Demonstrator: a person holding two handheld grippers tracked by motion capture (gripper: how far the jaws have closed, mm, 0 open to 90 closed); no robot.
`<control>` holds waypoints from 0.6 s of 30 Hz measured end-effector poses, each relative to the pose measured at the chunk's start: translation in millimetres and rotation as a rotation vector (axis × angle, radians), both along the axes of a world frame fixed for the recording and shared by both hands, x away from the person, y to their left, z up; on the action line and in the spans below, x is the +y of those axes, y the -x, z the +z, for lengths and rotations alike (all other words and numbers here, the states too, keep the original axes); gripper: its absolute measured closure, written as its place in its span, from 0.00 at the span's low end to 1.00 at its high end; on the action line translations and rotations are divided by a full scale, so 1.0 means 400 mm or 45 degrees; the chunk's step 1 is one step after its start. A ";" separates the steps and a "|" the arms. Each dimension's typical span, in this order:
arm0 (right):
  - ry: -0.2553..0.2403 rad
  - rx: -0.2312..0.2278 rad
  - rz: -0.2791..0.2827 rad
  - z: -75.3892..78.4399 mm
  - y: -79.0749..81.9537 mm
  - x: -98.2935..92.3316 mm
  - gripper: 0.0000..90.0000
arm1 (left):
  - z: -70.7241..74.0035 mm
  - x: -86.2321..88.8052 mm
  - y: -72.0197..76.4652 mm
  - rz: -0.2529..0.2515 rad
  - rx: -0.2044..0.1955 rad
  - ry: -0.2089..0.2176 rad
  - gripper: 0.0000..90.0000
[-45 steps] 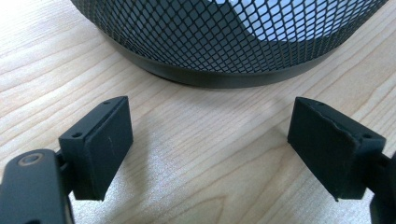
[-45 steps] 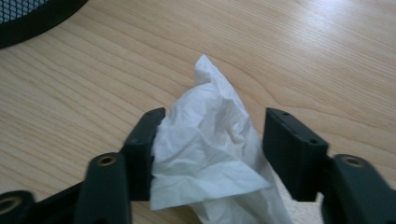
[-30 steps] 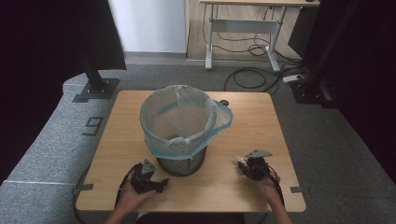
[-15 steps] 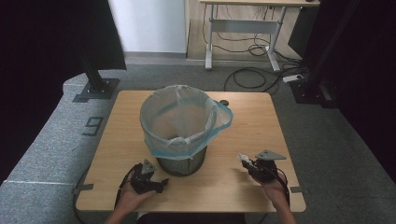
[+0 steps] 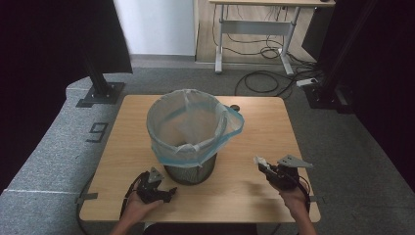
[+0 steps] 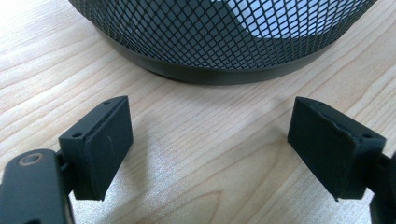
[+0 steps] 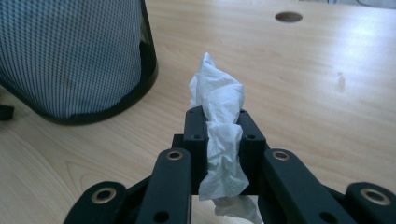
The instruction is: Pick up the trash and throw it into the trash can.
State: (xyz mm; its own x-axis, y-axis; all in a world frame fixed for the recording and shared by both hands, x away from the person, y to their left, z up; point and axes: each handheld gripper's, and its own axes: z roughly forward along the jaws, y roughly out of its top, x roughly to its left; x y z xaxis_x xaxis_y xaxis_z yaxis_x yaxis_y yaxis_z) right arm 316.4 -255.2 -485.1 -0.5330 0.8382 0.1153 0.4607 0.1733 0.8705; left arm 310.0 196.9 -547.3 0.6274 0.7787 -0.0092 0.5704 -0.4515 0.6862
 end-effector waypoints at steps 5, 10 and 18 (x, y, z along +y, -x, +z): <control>-0.005 -0.018 -0.001 0.013 -0.004 -0.005 0.87 | 0.000 0.000 0.000 0.000 0.000 0.000 0.15; -0.009 -0.039 -0.009 0.032 -0.003 -0.006 0.87 | 0.000 0.000 0.000 0.000 0.000 0.000 0.15; -0.042 -0.051 -0.010 0.061 0.003 -0.001 0.87 | 0.000 0.000 0.000 0.000 -0.001 0.000 0.15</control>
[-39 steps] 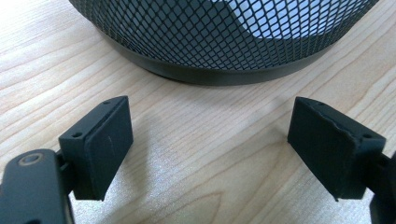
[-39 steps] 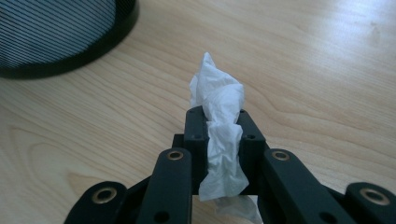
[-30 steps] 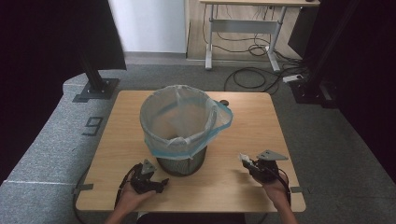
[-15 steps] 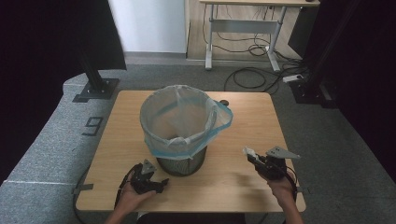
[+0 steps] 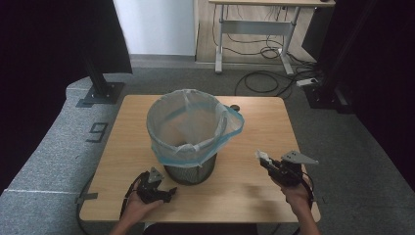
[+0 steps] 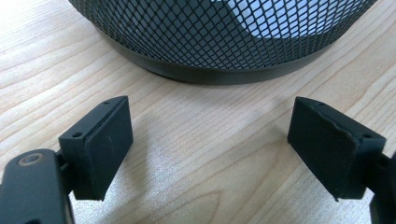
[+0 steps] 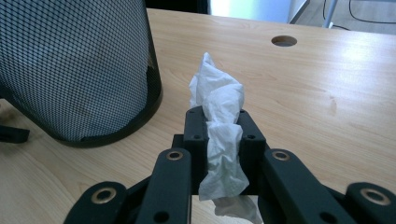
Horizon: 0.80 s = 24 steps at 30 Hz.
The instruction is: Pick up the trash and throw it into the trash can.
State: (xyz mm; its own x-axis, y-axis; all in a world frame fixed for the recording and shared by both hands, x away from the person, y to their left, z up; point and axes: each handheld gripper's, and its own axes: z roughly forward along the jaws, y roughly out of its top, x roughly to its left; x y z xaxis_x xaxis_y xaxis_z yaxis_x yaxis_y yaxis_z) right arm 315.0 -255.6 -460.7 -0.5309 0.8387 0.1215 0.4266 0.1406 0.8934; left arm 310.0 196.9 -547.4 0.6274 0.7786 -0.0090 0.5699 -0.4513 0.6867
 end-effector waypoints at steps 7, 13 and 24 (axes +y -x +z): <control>-0.013 -0.029 -0.002 0.020 0.006 -0.003 0.87 | 0.000 0.000 0.000 -0.001 0.002 -0.001 0.15; -0.036 -0.060 0.001 0.041 0.011 -0.007 0.87 | 0.000 0.000 0.000 -0.001 0.002 -0.001 0.15; -0.042 -0.092 0.023 0.059 0.018 0.007 0.87 | 0.000 0.000 0.000 0.000 0.002 0.000 0.15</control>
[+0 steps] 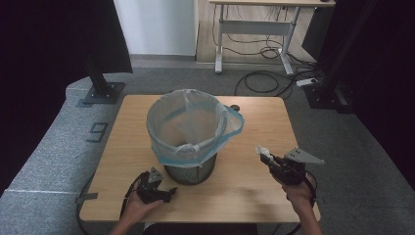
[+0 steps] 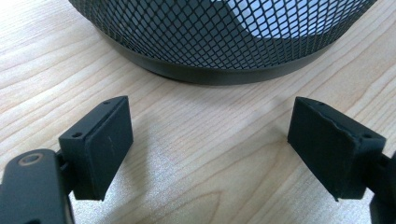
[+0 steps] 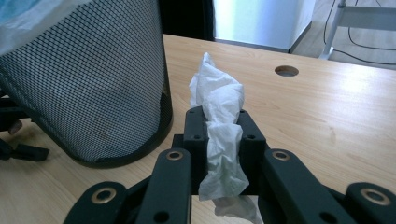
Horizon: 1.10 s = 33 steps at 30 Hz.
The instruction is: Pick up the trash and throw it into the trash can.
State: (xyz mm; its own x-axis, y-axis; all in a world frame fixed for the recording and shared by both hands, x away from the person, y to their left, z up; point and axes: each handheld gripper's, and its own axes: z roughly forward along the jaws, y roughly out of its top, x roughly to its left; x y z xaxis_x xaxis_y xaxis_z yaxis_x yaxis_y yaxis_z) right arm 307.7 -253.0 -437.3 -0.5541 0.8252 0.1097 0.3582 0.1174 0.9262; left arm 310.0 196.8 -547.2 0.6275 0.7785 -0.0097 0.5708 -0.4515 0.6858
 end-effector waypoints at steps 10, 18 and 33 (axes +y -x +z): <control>0.003 -0.002 0.015 0.004 0.002 0.018 0.87 | 0.000 0.000 0.000 -0.001 0.000 0.000 0.15; 0.020 -0.025 0.029 0.022 -0.002 0.033 0.87 | 0.000 -0.002 -0.002 -0.006 0.000 -0.001 0.15; 0.018 -0.066 0.050 0.096 0.006 0.045 0.87 | 0.000 -0.004 0.001 -0.008 -0.003 -0.002 0.15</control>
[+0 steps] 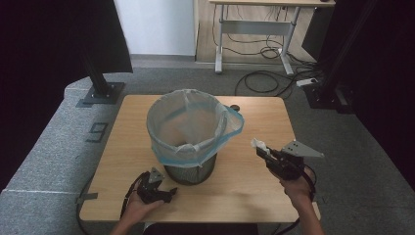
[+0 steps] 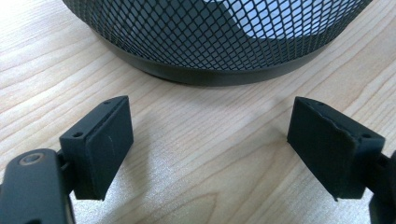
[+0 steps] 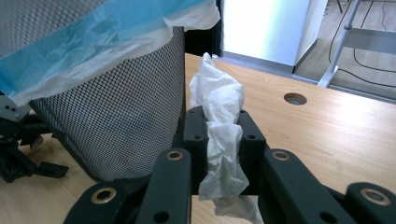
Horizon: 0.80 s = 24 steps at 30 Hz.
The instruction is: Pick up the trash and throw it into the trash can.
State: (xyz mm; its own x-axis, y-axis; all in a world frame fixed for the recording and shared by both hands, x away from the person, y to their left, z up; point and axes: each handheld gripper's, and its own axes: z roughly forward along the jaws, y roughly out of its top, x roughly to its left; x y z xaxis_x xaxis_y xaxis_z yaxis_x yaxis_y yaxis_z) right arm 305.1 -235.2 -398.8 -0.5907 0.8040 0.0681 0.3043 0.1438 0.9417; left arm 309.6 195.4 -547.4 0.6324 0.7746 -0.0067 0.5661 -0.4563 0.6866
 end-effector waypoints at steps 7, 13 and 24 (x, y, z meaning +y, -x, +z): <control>0.005 -0.017 -0.004 0.023 -0.003 0.000 0.87 | 0.000 0.000 0.001 -0.003 0.003 0.003 0.16; -0.001 -0.048 0.006 0.052 0.000 -0.005 0.87 | 0.000 -0.002 0.003 -0.003 0.003 0.005 0.16; 0.011 -0.066 0.007 0.088 0.000 -0.003 0.87 | 0.001 -0.002 0.004 -0.007 0.004 0.000 0.16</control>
State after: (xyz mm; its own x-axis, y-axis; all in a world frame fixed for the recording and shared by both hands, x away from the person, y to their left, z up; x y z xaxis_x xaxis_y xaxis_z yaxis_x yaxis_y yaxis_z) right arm 305.2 -236.3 -363.7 -0.5975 0.8013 0.0302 0.2542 0.1536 0.9549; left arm 308.1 194.8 -547.2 0.6364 0.7713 -0.0089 0.5661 -0.4592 0.6846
